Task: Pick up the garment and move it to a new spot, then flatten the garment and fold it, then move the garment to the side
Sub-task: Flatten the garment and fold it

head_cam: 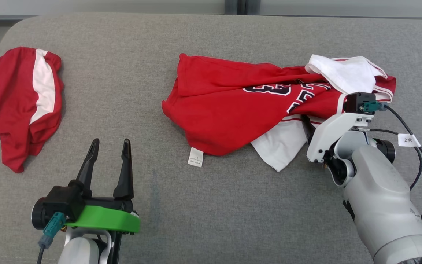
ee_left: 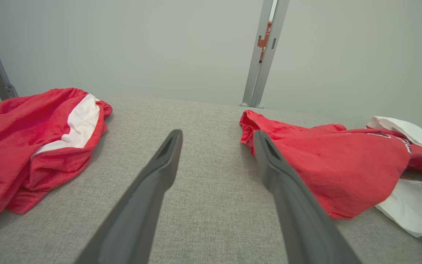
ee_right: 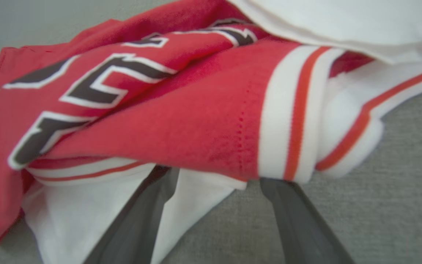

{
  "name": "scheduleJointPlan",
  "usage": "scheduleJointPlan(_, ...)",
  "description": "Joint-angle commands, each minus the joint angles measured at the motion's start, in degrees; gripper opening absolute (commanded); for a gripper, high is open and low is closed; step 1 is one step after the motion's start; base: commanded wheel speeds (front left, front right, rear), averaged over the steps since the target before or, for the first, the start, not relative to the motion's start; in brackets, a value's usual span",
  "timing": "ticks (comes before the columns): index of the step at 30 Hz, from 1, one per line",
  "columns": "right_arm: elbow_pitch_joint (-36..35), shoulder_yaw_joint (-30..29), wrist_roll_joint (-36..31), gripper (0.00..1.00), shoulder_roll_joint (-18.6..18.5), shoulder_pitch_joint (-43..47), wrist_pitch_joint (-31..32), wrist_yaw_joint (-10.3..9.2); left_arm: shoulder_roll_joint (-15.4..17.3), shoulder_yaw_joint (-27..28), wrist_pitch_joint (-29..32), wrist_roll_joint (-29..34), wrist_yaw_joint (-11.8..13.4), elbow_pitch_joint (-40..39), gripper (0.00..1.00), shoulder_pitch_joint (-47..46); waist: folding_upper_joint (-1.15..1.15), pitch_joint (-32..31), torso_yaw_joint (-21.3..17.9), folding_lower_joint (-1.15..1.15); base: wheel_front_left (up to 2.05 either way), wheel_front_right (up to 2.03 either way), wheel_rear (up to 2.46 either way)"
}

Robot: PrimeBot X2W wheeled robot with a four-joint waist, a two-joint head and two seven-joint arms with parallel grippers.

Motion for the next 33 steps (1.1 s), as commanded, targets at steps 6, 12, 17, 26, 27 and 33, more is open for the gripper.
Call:
scheduleJointPlan(6,7.46,3.12,-3.51,0.0,0.11,-1.71,-1.68,0.0,0.02,0.37,-0.03,-0.48,-0.27,0.29,1.0,-0.9,0.0,0.15,0.44,0.0,0.0,0.0,0.0)
scheduleJointPlan(12,7.52,0.11,-4.85,0.0,-0.26,-0.39,-5.92,-0.06,-0.02,1.58,-0.03,-0.5,-0.27,0.17,1.0,0.81,0.0,-1.45,-1.04,0.0,0.0,0.0,0.0)
scheduleJointPlan(17,0.73,-2.56,-3.21,0.0,-0.96,1.7,-6.53,-0.04,-0.03,3.0,-0.03,-0.14,-0.25,-0.27,1.0,2.14,0.0,-2.88,-3.56,0.0,0.0,0.0,0.0)
scheduleJointPlan(26,-31.99,-7.37,-3.14,0.0,-2.66,15.29,5.25,-0.04,-0.03,4.1,-0.03,0.25,-0.25,-0.93,1.0,3.62,0.0,-4.99,-8.38,0.0,0.0,0.0,0.0)
scheduleJointPlan(27,-35.51,-8.35,-3.43,0.0,-2.45,17.02,7.02,-0.04,-0.03,4.16,-0.03,0.23,-0.25,-0.93,1.0,3.63,0.0,-5.12,-8.72,0.0,0.0,0.0,0.0)
scheduleJointPlan(33,-52.53,-15.06,-4.56,0.0,-0.68,26.15,17.97,-0.03,-0.03,3.61,-0.03,0.36,-0.26,-0.79,1.0,3.18,0.0,-5.34,-9.56,0.0,0.0,0.0,0.0)
